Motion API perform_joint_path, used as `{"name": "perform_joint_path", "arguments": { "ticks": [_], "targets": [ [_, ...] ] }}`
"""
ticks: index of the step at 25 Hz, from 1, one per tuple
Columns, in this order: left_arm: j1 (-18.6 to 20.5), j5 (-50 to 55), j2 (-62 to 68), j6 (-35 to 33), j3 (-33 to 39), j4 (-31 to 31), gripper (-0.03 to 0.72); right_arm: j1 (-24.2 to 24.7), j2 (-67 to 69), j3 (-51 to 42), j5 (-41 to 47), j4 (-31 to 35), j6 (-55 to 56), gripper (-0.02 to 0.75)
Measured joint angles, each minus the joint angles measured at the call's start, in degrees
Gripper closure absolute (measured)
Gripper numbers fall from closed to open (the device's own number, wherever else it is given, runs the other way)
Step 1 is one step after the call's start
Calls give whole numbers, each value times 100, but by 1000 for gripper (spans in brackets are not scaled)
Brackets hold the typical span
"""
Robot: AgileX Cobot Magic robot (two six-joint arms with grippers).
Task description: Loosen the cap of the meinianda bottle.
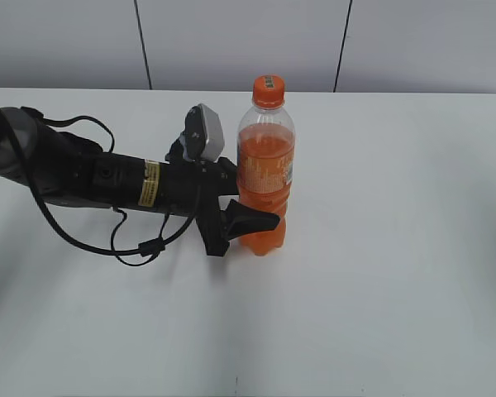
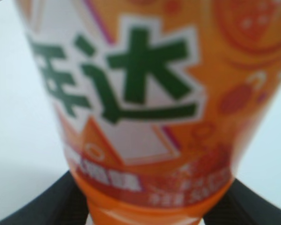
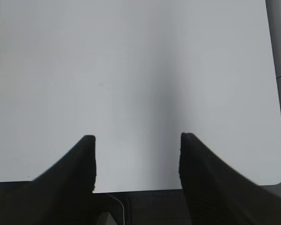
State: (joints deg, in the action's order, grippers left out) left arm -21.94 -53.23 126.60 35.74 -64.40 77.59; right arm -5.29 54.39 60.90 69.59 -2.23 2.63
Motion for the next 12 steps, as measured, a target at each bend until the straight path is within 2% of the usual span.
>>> {"name": "perform_joint_path", "arguments": {
  "ticks": [12],
  "targets": [
    [0,-7,0,0,0,11,278,0,1714,995,12,142,0,311]
  ]
}}
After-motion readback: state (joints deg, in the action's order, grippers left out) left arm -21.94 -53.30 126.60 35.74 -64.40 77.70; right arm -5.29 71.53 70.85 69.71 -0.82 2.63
